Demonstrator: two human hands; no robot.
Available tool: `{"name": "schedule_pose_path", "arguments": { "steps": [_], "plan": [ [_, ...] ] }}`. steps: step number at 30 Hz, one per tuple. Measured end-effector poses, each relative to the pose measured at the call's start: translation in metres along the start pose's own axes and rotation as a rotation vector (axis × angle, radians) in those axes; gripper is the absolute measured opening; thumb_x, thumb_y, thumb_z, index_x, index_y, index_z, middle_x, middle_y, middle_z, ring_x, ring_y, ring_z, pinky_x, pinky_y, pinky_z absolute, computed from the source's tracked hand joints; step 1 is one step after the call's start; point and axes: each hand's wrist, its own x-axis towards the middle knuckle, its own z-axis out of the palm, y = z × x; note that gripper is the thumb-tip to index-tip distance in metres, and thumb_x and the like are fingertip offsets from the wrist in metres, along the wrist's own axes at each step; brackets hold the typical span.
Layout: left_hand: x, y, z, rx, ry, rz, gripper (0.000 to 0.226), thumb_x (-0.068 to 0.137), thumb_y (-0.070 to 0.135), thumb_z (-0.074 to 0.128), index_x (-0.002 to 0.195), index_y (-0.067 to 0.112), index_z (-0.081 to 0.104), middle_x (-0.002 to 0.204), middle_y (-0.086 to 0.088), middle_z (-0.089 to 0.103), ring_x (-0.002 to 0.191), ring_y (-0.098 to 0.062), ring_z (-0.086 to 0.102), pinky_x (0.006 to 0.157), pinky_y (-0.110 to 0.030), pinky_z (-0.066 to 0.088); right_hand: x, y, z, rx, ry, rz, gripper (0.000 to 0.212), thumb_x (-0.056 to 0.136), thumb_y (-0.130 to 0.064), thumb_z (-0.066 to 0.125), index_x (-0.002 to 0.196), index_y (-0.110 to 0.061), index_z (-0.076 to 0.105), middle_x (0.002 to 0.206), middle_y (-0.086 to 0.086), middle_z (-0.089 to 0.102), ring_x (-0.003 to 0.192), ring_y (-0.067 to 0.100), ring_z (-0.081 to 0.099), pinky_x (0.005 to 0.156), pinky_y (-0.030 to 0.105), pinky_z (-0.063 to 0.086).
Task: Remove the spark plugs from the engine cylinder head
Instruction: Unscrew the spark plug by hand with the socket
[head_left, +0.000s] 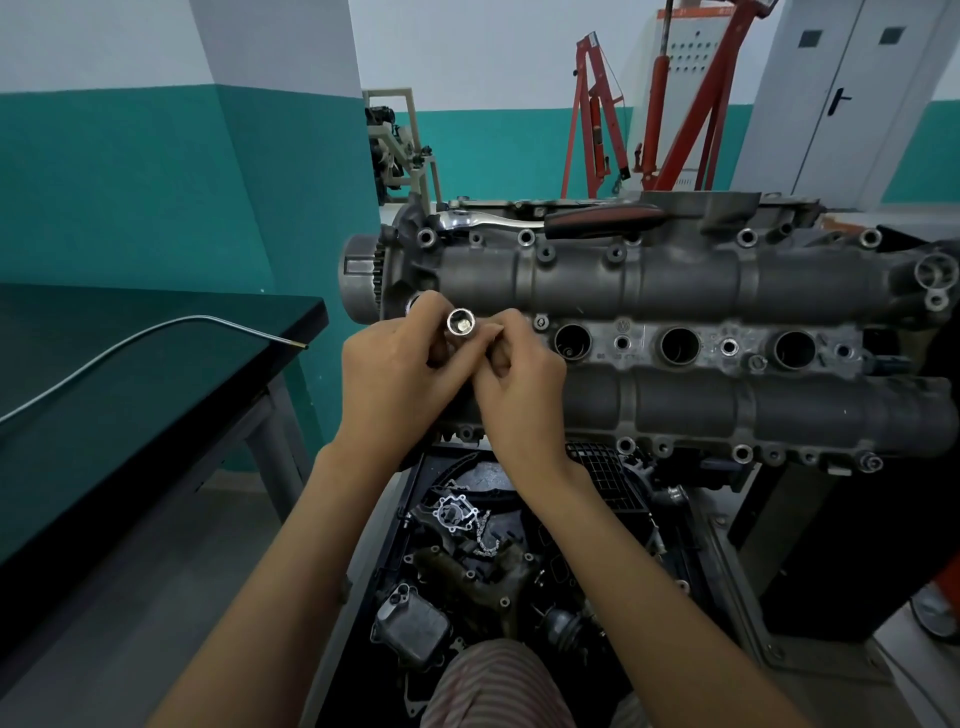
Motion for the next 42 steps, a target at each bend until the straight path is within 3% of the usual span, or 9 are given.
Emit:
{"name": "schedule_pose_path", "arguments": {
  "steps": [5,10,14,19,26,31,36,39,42],
  "plan": [
    [-0.0008,0.0003,-0.0036,-0.054,-0.043,0.017,0.024,0.088,0.024,0.053,0.101,0.01,0.067,0.052,0.006,0.053,0.045,-0.011,0.047,0.046,-0.028,0.041,-0.0012,-0.0014,-0.0025,0.026,-0.053,-0.048,0.02,0.093,-0.011,0.052,0.11,-0.011,0.063,0.083,-0.002,0.068,0.077,0.007,0.064,0.071,0.031,0.053],
    [-0.0002,-0.0022,-0.0025,-0.023,-0.027,0.003,0.024,0.089,0.025,0.055,0.089,0.003,0.065,0.05,0.001,0.053,0.043,-0.015,0.048,0.043,-0.034,0.042,-0.0018,-0.0021,-0.0014,-0.036,-0.059,-0.117,0.027,0.095,-0.012,0.047,0.118,-0.01,0.06,0.079,-0.003,0.065,0.068,0.001,0.055,0.065,0.027,0.049],
    [0.0014,0.0007,0.0018,-0.001,0.039,-0.019,0.035,0.086,0.032,0.06,0.072,0.0,0.056,0.048,-0.004,0.051,0.039,-0.02,0.047,0.039,-0.03,0.038,-0.0008,0.0018,-0.0003,-0.046,-0.003,-0.042,0.018,0.089,-0.015,0.057,0.106,-0.009,0.059,0.055,-0.014,0.038,0.05,0.003,0.04,0.053,0.018,0.033],
    [0.0008,0.0011,0.001,-0.018,0.035,-0.027,0.04,0.085,0.037,0.06,0.068,0.001,0.05,0.048,-0.005,0.05,0.04,-0.02,0.046,0.039,-0.032,0.038,-0.001,0.0011,0.0001,-0.031,0.015,-0.015,0.02,0.086,-0.01,0.06,0.076,-0.018,0.045,0.051,-0.012,0.033,0.048,0.005,0.039,0.047,0.015,0.03],
    [-0.0009,-0.0013,-0.003,-0.064,-0.022,0.019,0.024,0.089,0.023,0.054,0.098,0.005,0.066,0.052,0.003,0.054,0.044,-0.012,0.047,0.044,-0.032,0.043,-0.0017,-0.0013,-0.002,-0.019,-0.055,-0.106,0.015,0.094,-0.013,0.049,0.103,-0.01,0.06,0.071,-0.016,0.056,0.065,0.001,0.055,0.06,0.018,0.045],
    [0.0004,-0.001,0.0012,-0.021,0.028,-0.003,0.03,0.088,0.027,0.06,0.078,-0.001,0.061,0.049,-0.006,0.054,0.04,-0.021,0.049,0.039,-0.038,0.043,-0.0012,-0.0004,-0.0014,-0.07,-0.038,-0.094,0.017,0.092,-0.011,0.051,0.108,-0.009,0.058,0.064,-0.022,0.042,0.056,-0.004,0.045,0.058,0.013,0.034],
    [0.0006,0.0013,0.0041,-0.007,0.062,-0.018,0.042,0.084,0.036,0.063,0.065,0.001,0.049,0.047,-0.006,0.048,0.038,-0.021,0.044,0.037,-0.034,0.038,-0.0003,-0.0003,0.0,-0.066,0.007,0.006,0.012,0.085,-0.012,0.062,0.082,-0.013,0.05,0.052,-0.012,0.034,0.049,0.005,0.04,0.049,0.02,0.031],
    [-0.0006,0.0,0.0008,-0.004,0.021,0.014,0.036,0.086,0.037,0.059,0.074,0.003,0.057,0.052,-0.003,0.055,0.043,-0.018,0.051,0.042,-0.031,0.04,-0.0017,-0.0002,-0.0006,-0.036,-0.018,-0.01,0.006,0.087,-0.009,0.058,0.083,-0.01,0.054,0.06,-0.007,0.049,0.055,0.008,0.049,0.052,0.035,0.045],
    [-0.0012,-0.0029,-0.0045,-0.025,-0.053,0.058,0.028,0.089,0.029,0.051,0.099,0.005,0.063,0.056,0.002,0.058,0.046,-0.013,0.052,0.045,-0.032,0.043,-0.0024,-0.002,-0.0022,-0.014,-0.039,-0.063,0.014,0.091,-0.011,0.053,0.103,-0.009,0.061,0.076,-0.014,0.058,0.069,0.005,0.057,0.065,0.031,0.051]
  ]
}}
